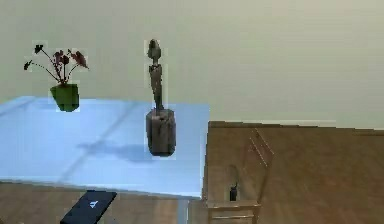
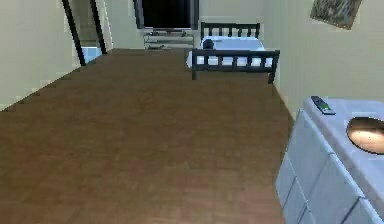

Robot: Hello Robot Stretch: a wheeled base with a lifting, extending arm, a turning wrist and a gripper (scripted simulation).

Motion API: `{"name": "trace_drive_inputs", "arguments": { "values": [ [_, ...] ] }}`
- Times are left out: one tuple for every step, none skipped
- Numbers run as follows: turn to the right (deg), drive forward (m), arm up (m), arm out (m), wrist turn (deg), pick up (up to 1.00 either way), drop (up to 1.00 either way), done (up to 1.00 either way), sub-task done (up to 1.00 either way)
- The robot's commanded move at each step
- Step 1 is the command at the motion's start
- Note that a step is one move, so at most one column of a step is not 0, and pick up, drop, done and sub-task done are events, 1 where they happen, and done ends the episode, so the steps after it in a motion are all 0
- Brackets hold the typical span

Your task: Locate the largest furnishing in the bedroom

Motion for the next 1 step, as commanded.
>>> {"name": "trace_drive_inputs", "arguments": {
  "values": [
    [-45.0, 0.0, 0.0, 0.0, 0.0, 0.0, 0.0, 0.0, 0.0]
  ]
}}
